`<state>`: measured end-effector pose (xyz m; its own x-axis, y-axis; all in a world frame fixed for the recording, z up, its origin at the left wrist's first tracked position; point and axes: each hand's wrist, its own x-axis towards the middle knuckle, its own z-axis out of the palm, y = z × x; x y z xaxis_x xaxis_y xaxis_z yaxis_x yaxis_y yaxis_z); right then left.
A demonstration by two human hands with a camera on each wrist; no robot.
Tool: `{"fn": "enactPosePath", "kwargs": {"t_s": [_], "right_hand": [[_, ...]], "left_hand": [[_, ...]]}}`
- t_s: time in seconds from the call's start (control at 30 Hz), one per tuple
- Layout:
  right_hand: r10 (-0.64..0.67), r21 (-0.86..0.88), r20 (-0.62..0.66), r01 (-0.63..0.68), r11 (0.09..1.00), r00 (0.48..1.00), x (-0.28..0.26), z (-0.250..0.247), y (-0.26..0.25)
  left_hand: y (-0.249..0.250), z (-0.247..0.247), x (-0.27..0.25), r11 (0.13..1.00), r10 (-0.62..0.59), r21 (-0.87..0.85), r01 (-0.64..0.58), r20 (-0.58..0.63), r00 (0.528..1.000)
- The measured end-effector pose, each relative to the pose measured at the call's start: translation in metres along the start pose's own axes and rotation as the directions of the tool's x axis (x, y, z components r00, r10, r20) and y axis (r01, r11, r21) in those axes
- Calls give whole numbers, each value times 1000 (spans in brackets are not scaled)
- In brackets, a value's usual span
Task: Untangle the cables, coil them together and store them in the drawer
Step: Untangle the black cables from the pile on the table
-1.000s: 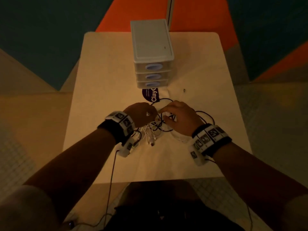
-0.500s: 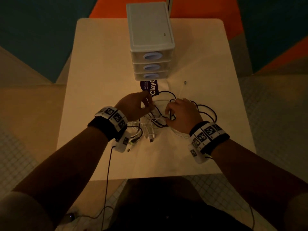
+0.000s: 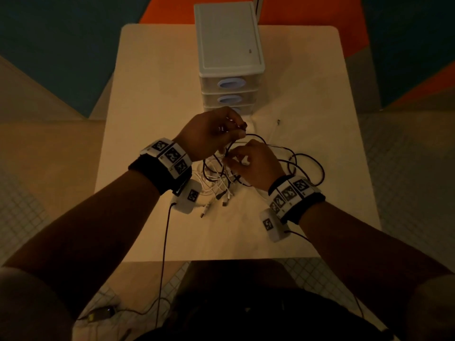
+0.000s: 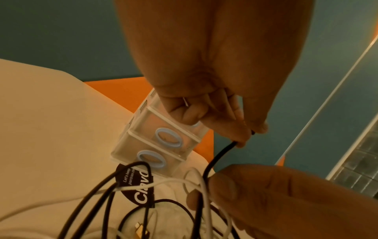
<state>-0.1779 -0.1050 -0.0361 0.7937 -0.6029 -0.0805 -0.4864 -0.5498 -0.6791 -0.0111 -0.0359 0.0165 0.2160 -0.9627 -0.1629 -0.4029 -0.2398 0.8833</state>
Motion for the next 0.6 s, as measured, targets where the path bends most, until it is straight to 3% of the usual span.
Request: {"fn": "enactPosePath", "kwargs": {"t_s": [0.2, 0.3, 0.37, 0.43, 0.53, 0.6], "right_hand": [[116, 162, 9, -116, 980, 993, 2, -4, 6], [155, 235, 23, -156, 959, 988, 6, -8, 11], [215, 338, 33, -214, 916, 976, 8, -10, 16], [280, 477, 73, -280, 833, 957, 8, -12, 18], [313, 670, 120, -310, 675, 942, 9, -13, 16], [342, 695, 134, -334, 637, 930, 9, -12, 16]], "left_hand": [[-1, 8, -3, 1000, -2, -14, 2, 32, 999], [-12, 5, -12, 993, 60, 111, -44, -145, 988], [-21, 2, -23, 980, 17, 195, 27, -222, 975], [-34, 4, -37, 955, -65, 277, 103, -145, 987], [-48, 17, -53, 918, -92, 388, 75, 26, 995], [-53, 25, -56, 893, -102, 443, 78, 30, 994]]}}
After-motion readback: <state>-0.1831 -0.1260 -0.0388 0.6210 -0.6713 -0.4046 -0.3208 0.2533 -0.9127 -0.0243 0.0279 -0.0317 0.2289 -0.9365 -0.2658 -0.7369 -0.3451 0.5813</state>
